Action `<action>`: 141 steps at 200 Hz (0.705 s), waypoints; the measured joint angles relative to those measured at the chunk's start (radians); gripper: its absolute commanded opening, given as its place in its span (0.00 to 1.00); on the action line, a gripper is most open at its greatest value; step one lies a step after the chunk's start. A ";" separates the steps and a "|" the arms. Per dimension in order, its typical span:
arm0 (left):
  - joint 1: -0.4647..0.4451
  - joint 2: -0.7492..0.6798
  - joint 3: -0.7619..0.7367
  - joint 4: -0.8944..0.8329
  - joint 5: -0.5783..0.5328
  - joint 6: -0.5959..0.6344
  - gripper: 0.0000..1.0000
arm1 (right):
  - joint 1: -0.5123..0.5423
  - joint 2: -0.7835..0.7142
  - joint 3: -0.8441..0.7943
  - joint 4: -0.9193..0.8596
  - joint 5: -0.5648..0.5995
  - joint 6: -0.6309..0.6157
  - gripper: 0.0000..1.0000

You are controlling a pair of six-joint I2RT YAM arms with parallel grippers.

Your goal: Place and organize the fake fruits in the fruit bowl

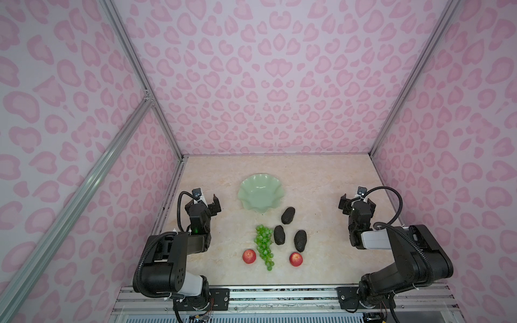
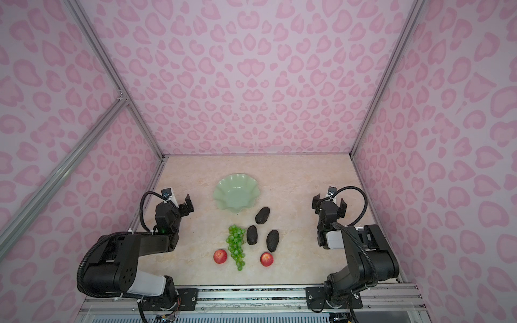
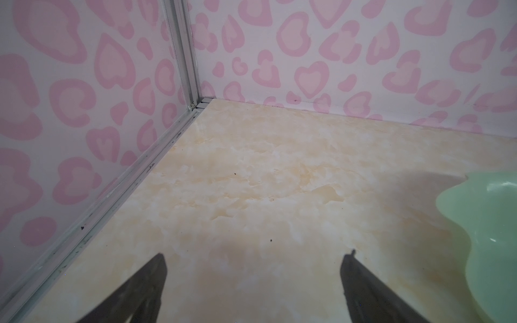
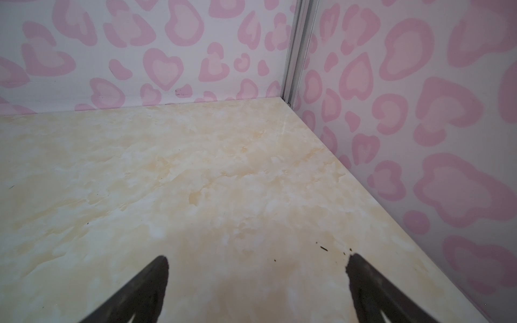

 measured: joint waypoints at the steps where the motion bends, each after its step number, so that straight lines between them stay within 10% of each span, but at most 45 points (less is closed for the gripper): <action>1: 0.000 0.000 0.000 0.000 0.002 0.000 0.98 | 0.000 0.000 0.000 0.000 0.000 0.000 0.99; 30: -0.006 -0.079 0.047 -0.135 0.013 0.003 0.98 | 0.008 -0.016 0.005 -0.016 0.018 -0.001 0.99; 80: -0.007 -0.320 0.245 -0.469 0.044 -0.136 0.97 | 0.159 -0.307 0.360 -0.557 0.150 0.118 0.99; 141: -0.006 -0.514 0.302 -0.765 0.076 -0.418 0.98 | 0.349 -0.457 0.405 -1.050 -0.072 0.380 0.93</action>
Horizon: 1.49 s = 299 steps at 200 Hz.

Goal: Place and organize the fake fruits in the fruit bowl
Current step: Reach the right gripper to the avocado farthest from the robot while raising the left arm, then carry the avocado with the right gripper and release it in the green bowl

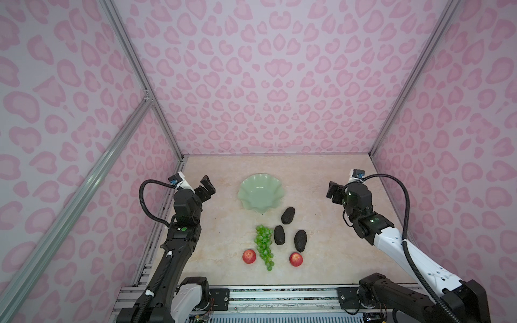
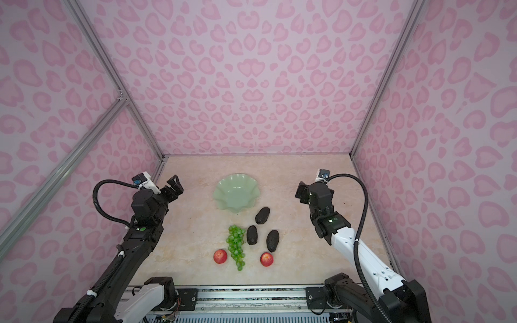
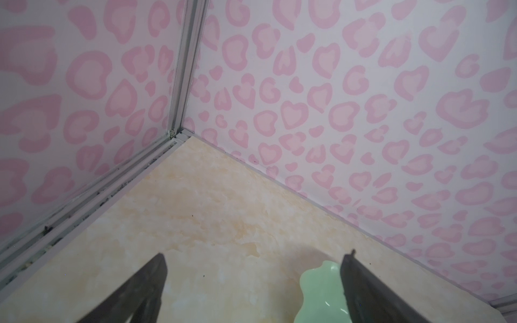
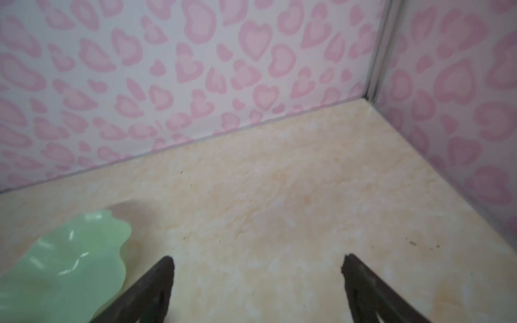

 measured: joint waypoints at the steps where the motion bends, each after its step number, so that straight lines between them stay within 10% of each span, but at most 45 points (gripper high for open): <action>1: 0.000 -0.002 0.000 -0.007 0.005 -0.003 0.98 | 0.010 0.003 0.001 -0.009 -0.002 0.005 0.93; 74: -0.002 -0.126 -0.023 -0.217 0.177 -0.075 0.98 | 0.436 0.224 -0.015 -0.276 -0.036 0.354 0.90; 176: -0.002 -0.181 -0.029 -0.277 0.210 -0.066 0.98 | 0.487 0.456 -0.027 -0.177 -0.054 0.536 0.56; 242: -0.002 -0.210 -0.029 -0.305 0.211 -0.063 0.98 | 0.486 0.387 0.188 -0.293 0.090 0.420 0.42; 299: -0.002 -0.274 -0.032 -0.388 0.264 -0.054 0.98 | 0.465 0.710 0.680 -0.294 0.089 0.126 0.40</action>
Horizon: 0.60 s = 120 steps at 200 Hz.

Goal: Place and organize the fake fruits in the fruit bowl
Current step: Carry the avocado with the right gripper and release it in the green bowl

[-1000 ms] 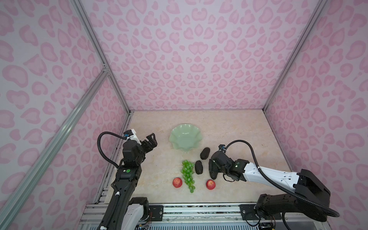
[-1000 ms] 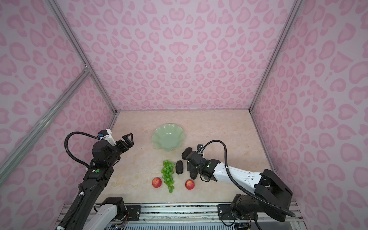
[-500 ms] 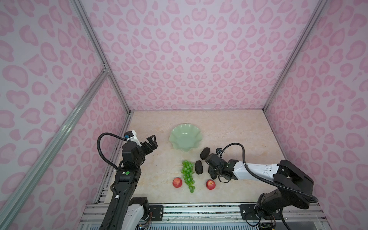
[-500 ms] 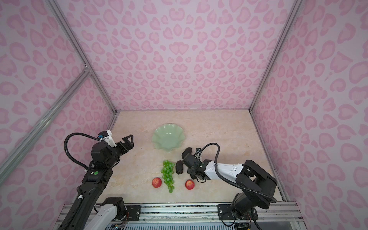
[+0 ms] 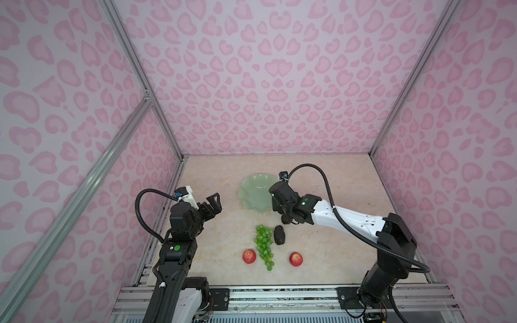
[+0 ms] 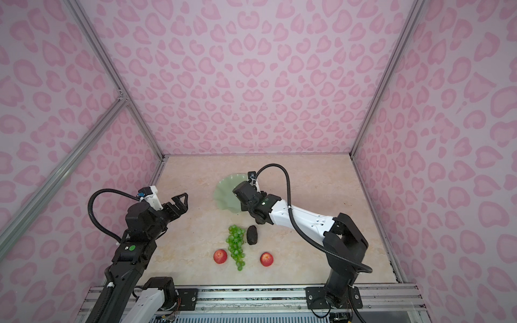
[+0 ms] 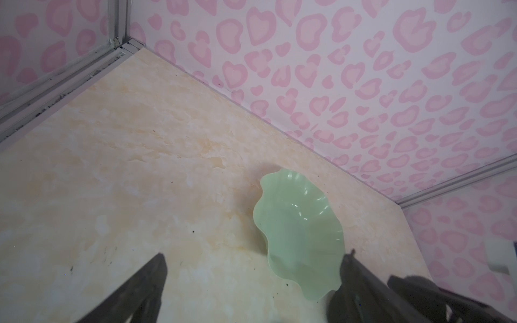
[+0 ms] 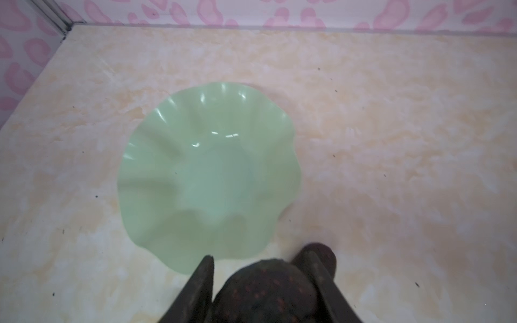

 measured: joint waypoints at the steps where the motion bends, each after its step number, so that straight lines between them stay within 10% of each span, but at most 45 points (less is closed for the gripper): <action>1: 0.000 -0.003 -0.001 -0.002 0.001 0.000 0.98 | -0.002 0.011 0.019 0.000 -0.006 -0.004 0.40; 64: -0.003 -0.166 -0.106 -0.148 0.092 -0.014 0.98 | -0.059 0.512 0.558 -0.124 -0.154 -0.129 0.40; 120: -0.017 -0.241 -0.169 -0.214 0.141 -0.061 0.99 | -0.081 0.675 0.673 -0.194 -0.218 -0.147 0.46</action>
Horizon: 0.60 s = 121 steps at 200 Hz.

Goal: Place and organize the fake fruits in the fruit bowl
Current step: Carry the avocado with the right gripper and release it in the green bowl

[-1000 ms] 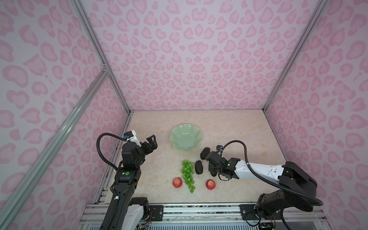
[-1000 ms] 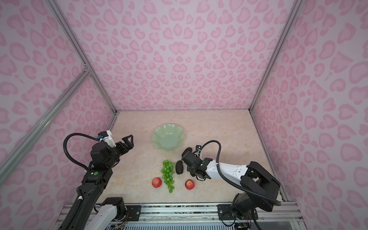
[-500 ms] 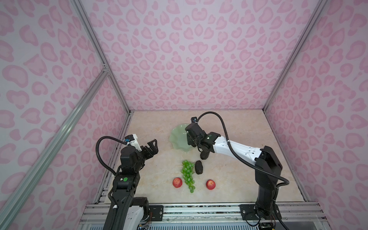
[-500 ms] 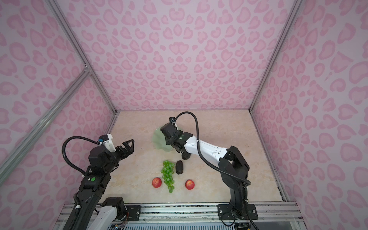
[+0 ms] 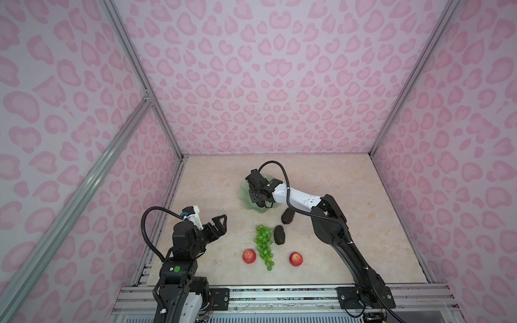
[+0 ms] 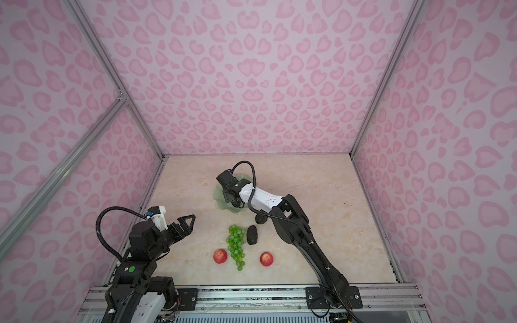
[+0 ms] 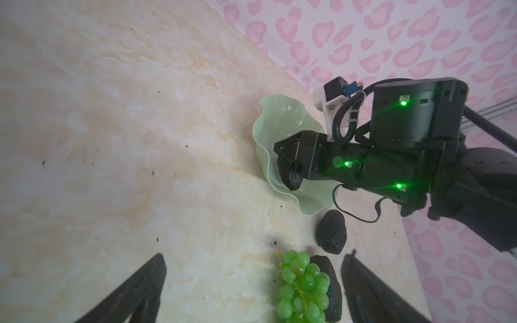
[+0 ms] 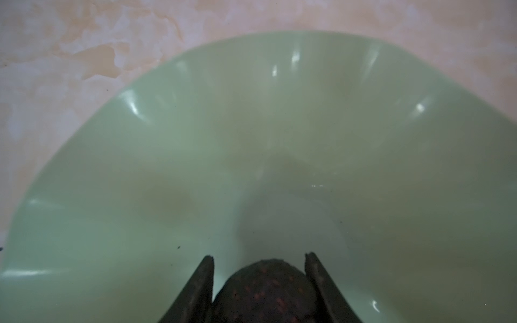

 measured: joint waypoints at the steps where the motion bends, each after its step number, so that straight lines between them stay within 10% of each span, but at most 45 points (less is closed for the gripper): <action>1: 0.000 0.000 0.000 0.000 0.000 0.000 0.99 | 0.000 0.002 0.001 0.000 -0.001 0.000 0.46; 58: -0.111 -0.019 -0.051 -0.012 0.013 -0.050 0.99 | -0.015 0.019 0.049 -0.032 -0.045 -0.001 0.81; 121: -0.290 0.009 -0.103 -0.013 -0.002 -0.069 0.97 | -0.051 -0.332 -0.167 0.081 -0.045 -0.009 0.93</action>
